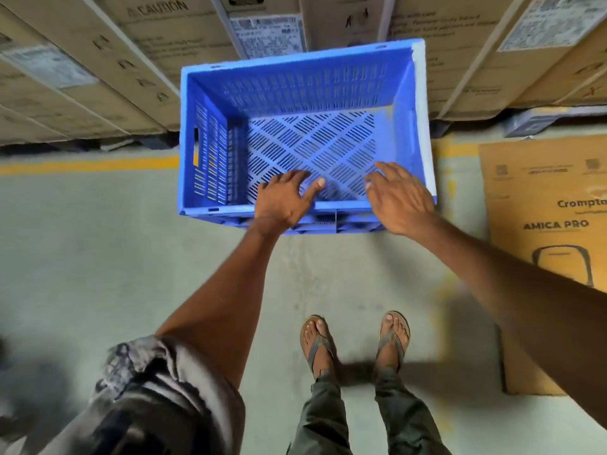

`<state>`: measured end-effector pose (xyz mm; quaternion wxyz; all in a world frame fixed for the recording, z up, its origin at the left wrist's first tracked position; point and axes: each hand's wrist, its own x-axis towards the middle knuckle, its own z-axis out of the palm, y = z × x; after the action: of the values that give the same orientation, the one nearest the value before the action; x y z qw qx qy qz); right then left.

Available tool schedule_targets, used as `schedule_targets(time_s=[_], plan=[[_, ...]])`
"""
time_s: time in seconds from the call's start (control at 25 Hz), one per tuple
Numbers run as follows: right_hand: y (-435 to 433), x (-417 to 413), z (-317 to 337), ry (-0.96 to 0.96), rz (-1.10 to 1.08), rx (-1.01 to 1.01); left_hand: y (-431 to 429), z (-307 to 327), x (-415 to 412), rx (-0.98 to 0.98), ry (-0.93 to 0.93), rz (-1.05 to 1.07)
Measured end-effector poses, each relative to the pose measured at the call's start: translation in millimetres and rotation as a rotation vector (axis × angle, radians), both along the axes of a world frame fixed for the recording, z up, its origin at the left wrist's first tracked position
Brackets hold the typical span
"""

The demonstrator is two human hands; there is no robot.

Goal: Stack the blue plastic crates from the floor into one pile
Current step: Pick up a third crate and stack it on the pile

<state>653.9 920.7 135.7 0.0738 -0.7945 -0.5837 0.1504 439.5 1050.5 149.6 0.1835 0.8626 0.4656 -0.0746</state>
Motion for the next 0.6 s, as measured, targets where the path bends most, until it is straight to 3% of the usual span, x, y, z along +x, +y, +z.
schedule_targets(time_s=[0.08, 0.32, 0.4, 0.52, 0.6], plan=[[9.7, 3.8, 9.3, 0.018, 0.012, -0.004, 8.2, 2.0, -4.5, -0.002, -0.065, 0.035], [101.0, -12.1, 40.5, -0.079, 0.128, -0.038, 59.5, 23.9, -29.8, 0.278, -0.164, 0.096], [139.0, -17.7, 44.1, -0.108, 0.139, -0.033, 90.0, 30.2, -39.7, 0.333, -0.091, 0.120], [203.5, -22.5, 44.8, -0.162, 0.232, 0.002, 143.4, 32.3, -61.7, 0.401, 0.044, 0.333], [253.6, -23.2, 41.3, -0.178, 0.281, 0.000, 171.5, 23.6, -78.0, 0.364, 0.087, 0.384]])
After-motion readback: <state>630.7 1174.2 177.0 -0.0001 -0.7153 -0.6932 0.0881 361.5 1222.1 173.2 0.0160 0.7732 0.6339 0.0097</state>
